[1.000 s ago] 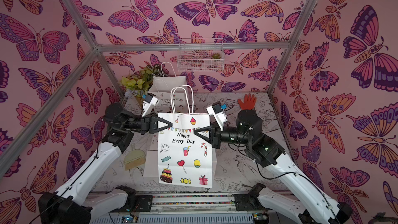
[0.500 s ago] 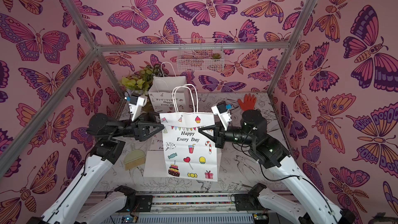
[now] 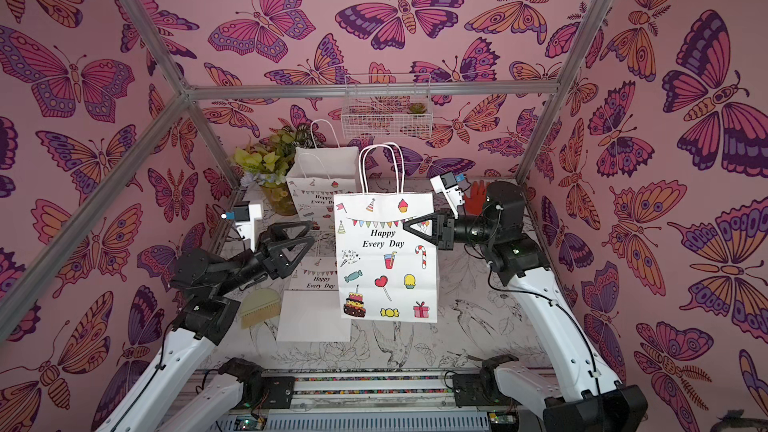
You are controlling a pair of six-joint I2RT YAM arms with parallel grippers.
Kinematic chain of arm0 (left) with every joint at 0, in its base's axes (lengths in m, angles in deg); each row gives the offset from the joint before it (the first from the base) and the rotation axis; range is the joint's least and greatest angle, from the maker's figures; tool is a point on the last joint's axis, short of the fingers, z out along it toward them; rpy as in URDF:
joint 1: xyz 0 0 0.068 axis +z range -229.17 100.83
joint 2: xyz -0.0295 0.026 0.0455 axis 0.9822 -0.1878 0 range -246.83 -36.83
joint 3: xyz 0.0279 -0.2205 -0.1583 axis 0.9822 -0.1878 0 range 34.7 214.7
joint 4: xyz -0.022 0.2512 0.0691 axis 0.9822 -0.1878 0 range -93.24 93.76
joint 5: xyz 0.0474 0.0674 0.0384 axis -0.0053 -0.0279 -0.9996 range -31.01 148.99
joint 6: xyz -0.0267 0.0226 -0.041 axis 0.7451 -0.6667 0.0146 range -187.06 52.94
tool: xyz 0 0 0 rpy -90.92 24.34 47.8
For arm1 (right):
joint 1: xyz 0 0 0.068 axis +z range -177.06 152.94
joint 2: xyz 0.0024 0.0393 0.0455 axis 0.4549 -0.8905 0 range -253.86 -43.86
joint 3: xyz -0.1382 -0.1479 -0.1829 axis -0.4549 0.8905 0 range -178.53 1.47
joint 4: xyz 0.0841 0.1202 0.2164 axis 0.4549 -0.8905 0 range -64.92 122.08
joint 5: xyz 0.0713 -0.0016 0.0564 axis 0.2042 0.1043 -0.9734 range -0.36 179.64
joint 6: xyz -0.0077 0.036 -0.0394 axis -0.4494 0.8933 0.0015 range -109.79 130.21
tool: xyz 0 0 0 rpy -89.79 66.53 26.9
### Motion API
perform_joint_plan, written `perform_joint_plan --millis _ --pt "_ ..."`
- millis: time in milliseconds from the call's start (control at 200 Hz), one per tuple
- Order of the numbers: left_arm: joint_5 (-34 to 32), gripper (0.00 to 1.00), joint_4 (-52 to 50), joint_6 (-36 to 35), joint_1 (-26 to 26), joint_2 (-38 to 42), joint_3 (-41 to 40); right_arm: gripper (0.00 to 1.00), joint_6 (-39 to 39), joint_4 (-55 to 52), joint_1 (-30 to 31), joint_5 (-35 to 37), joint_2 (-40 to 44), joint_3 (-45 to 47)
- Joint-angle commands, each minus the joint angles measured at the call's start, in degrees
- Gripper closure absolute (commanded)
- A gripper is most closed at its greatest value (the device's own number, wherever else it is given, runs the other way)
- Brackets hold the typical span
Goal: Put away the paper bag
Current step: Press the paper bag.
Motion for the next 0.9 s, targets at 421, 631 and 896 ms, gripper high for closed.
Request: perform_joint_plan --millis 421,631,896 --pt "13.4 0.15 -6.9 -9.2 -0.1 4.0 -4.3 1.00 2.4 1.3 1.4 -16.8 -9.0 -17.6" --pt "15.7 0.15 -6.0 -9.2 -2.2 3.9 -4.1 1.00 4.7 0.8 3.6 -16.3 -10.9 -22.7" --pt "12.6 0.21 -5.9 -12.6 -9.8 -0.7 -2.5 1.00 12.9 9.9 6.3 -12.9 -11.7 -22.8"
